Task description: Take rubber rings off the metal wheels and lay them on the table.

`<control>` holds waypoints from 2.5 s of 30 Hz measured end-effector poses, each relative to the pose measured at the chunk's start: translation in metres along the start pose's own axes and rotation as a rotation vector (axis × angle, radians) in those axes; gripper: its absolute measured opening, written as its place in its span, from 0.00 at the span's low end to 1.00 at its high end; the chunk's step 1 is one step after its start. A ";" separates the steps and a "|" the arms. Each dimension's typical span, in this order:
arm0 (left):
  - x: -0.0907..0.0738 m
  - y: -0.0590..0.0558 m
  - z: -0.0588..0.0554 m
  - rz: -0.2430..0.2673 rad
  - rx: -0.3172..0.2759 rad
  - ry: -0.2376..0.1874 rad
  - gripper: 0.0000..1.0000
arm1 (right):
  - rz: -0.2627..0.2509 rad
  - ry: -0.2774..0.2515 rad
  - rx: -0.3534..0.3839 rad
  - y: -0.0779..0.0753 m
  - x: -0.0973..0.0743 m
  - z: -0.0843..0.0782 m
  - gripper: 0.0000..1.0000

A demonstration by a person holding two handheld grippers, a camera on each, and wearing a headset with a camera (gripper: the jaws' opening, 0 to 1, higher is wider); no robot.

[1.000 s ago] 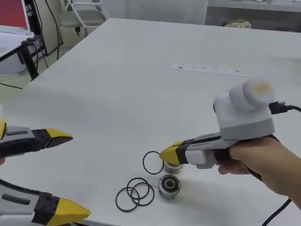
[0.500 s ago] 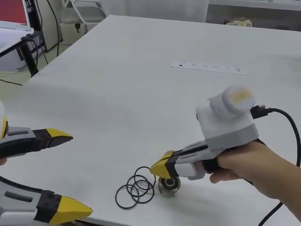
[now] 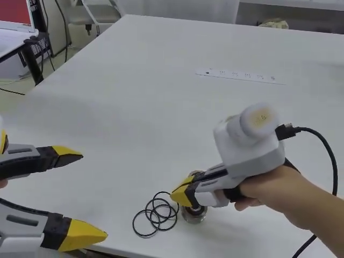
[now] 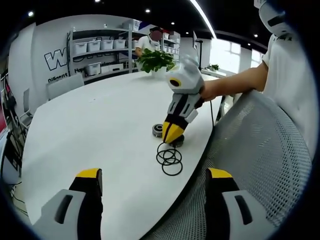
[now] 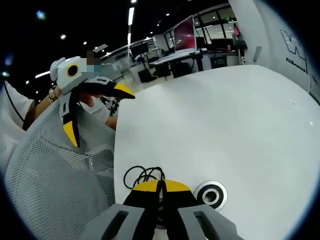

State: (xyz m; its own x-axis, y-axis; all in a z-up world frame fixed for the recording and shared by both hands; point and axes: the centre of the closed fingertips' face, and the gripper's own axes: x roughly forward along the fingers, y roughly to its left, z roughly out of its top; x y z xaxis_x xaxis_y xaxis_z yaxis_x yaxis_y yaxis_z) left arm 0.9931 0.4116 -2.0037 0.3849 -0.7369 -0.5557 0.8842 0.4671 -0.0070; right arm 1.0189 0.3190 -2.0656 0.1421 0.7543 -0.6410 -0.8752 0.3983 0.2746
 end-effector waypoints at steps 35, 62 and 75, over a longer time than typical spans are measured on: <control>-0.001 0.001 0.001 0.005 -0.016 -0.012 0.81 | -0.087 -0.051 -0.073 -0.012 -0.010 0.018 0.13; -0.001 -0.005 0.010 -0.040 -0.044 -0.069 0.93 | -0.107 -0.086 -0.205 -0.004 -0.072 0.050 0.42; 0.000 -0.008 0.011 -0.052 -0.029 -0.073 0.99 | -0.126 -0.124 -0.147 0.005 -0.098 0.025 0.61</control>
State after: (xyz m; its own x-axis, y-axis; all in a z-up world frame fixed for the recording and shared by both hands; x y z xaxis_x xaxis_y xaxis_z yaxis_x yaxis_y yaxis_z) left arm 0.9893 0.4023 -1.9948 0.3575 -0.7940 -0.4916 0.8960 0.4401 -0.0591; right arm 1.0119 0.2602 -1.9834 0.3021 0.7653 -0.5683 -0.9037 0.4198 0.0849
